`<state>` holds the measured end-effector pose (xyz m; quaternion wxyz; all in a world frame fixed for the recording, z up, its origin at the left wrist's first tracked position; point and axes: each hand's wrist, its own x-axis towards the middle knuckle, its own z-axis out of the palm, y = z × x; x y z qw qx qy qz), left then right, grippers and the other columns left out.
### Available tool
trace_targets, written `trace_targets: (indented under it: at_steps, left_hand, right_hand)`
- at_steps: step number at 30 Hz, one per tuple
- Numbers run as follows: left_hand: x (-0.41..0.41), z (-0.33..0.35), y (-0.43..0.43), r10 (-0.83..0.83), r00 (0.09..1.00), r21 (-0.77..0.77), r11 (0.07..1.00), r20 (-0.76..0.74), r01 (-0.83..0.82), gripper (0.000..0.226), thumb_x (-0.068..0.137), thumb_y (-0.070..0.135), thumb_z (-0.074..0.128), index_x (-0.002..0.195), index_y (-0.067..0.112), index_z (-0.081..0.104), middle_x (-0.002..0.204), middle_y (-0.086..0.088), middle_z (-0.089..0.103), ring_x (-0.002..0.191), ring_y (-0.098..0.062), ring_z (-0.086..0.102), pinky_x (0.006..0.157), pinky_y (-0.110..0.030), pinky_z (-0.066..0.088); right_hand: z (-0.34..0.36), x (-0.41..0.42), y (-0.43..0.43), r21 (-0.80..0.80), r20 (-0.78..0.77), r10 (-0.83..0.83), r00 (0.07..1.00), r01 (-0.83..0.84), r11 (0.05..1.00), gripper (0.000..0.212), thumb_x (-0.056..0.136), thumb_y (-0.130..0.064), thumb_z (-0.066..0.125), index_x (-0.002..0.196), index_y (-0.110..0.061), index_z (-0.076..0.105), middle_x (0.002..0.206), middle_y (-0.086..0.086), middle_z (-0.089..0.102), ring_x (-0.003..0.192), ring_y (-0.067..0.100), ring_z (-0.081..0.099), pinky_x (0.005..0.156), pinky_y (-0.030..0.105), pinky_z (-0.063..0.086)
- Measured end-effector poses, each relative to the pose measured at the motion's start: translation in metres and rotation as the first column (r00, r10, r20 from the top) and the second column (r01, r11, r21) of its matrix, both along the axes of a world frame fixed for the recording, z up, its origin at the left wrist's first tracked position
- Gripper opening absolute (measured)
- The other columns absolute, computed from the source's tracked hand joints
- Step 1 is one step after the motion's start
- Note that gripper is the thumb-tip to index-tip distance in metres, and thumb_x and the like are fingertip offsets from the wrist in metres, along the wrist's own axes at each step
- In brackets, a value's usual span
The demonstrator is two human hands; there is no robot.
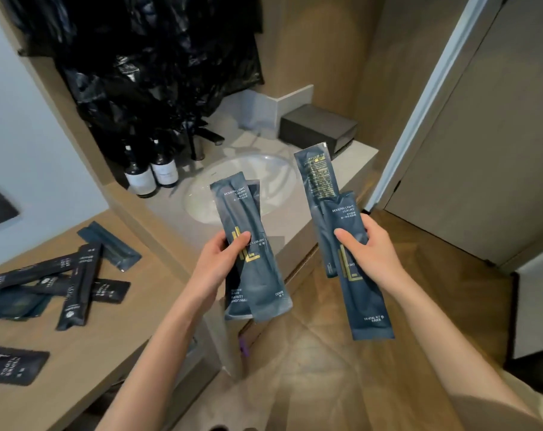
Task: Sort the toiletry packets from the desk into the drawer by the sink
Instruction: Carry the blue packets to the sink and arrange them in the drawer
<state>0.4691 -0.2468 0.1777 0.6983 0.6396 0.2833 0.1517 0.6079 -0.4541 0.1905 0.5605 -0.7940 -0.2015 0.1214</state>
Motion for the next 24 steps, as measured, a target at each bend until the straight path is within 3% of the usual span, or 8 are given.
trace_targets:
  at_steps: [3, 5, 13, 18, 24]
  left_hand:
    - [0.036, 0.009, -0.019, -0.022, 1.000, 0.017, 1.000, -0.008, 0.022, 0.021, 0.093, 0.025, 0.056, 0.106, 0.011, 0.063, 0.102, -0.008, 0.070, 0.090, -0.024, 0.067, 0.085, -0.037, 0.053]
    - [0.060, 0.011, -0.024, -0.024, 1.000, 0.026, 0.999, 0.008, 0.024, 0.016, 0.093, 0.024, 0.056, 0.103, 0.014, 0.063, 0.097, -0.006, 0.069, 0.085, -0.020, 0.066, 0.080, -0.033, 0.053]
    - [0.186, -0.005, -0.010, -0.011, 0.999, 0.070, 0.998, 0.048, 0.008, 0.012, 0.093, 0.027, 0.057, 0.098, 0.019, 0.065, 0.095, -0.001, 0.072, 0.086, -0.017, 0.068, 0.080, -0.032, 0.053]
    - [0.280, -0.010, 0.014, 0.042, 0.998, 0.030, 0.999, 0.053, -0.044, 0.010, 0.093, 0.027, 0.056, 0.099, 0.025, 0.064, 0.097, 0.002, 0.072, 0.089, -0.015, 0.069, 0.080, -0.032, 0.054]
    - [0.372, -0.009, 0.044, 0.118, 0.993, 0.015, 0.993, 0.018, -0.118, 0.012, 0.093, 0.027, 0.056, 0.102, 0.023, 0.064, 0.099, 0.001, 0.072, 0.092, -0.019, 0.069, 0.083, -0.036, 0.054]
  right_hand:
    - [0.004, 0.031, -0.018, 0.022, -0.052, -0.024, 0.998, 0.025, 0.999, 0.020, 0.091, -0.022, 0.062, 0.111, -0.023, 0.059, 0.101, -0.003, 0.071, 0.088, 0.012, 0.068, 0.073, 0.027, 0.056]
    - [0.005, 0.054, -0.025, 0.038, -0.088, -0.047, 0.995, 0.051, 0.998, 0.023, 0.091, -0.023, 0.062, 0.115, -0.023, 0.059, 0.102, -0.003, 0.071, 0.089, 0.014, 0.069, 0.074, 0.031, 0.057]
    - [-0.001, 0.180, -0.017, 0.042, -0.128, -0.082, 0.988, 0.088, 0.995, 0.022, 0.092, -0.024, 0.062, 0.113, -0.021, 0.059, 0.097, -0.001, 0.071, 0.074, 0.008, 0.069, 0.055, 0.019, 0.052]
    - [-0.003, 0.286, 0.009, -0.001, -0.151, -0.067, 0.986, 0.067, 0.998, 0.034, 0.091, -0.026, 0.063, 0.123, -0.019, 0.054, 0.110, 0.004, 0.068, 0.094, 0.022, 0.069, 0.080, 0.039, 0.057]
    - [-0.003, 0.403, 0.052, 0.000, -0.256, -0.044, 0.966, 0.046, 0.999, 0.037, 0.093, -0.026, 0.061, 0.128, -0.016, 0.053, 0.114, 0.006, 0.067, 0.097, 0.025, 0.068, 0.087, 0.046, 0.056]
